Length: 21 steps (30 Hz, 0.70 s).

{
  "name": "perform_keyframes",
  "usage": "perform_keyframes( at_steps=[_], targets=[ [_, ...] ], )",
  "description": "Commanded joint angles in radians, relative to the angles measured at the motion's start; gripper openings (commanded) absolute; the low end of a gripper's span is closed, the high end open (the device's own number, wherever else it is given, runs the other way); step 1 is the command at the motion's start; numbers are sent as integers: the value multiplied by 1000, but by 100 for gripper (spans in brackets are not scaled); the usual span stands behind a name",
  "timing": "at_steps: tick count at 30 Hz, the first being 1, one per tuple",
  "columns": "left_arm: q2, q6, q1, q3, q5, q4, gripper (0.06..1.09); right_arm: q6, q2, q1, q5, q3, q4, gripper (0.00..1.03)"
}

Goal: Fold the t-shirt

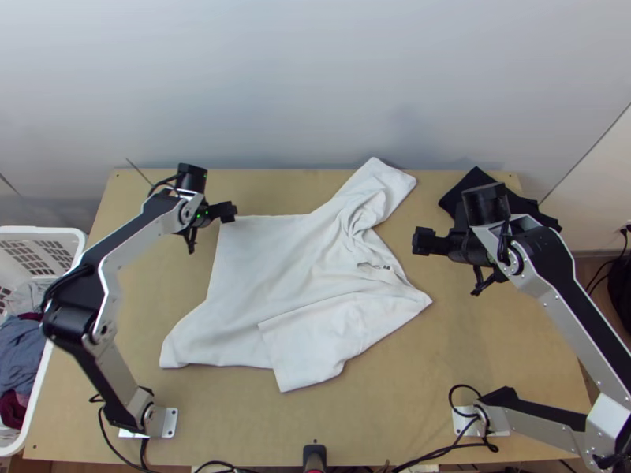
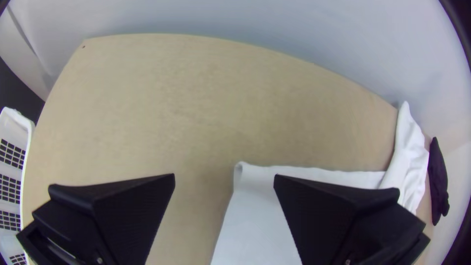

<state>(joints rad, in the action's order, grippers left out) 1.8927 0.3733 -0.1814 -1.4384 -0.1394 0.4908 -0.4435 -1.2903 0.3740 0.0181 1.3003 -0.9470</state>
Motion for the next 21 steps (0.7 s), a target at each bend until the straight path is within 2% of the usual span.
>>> perform_keyframes(
  at_steps=[1, 7, 11, 13, 18, 21],
  targets=[
    [135, -2, -16, -88, -32, -12, 104, 0, 0, -12, 0, -12, -1, 99],
    [178, 3, -29, -100, -32, 2, 102, 2, -3, -6, -1, -7, 1, 99],
    [194, 6, -40, -113, -31, 0, 87, 8, -17, -4, -1, 1, 1, 99],
    [197, 10, -44, -117, -31, -1, 70, 6, -20, -4, -1, -1, 1, 99],
    [186, 3, -56, -103, -60, -78, 11, 5, -18, -3, -3, -12, 1, 99],
    [184, -7, -52, -117, -71, -86, 10, 5, -18, -1, -3, -12, 1, 99]
  ],
)
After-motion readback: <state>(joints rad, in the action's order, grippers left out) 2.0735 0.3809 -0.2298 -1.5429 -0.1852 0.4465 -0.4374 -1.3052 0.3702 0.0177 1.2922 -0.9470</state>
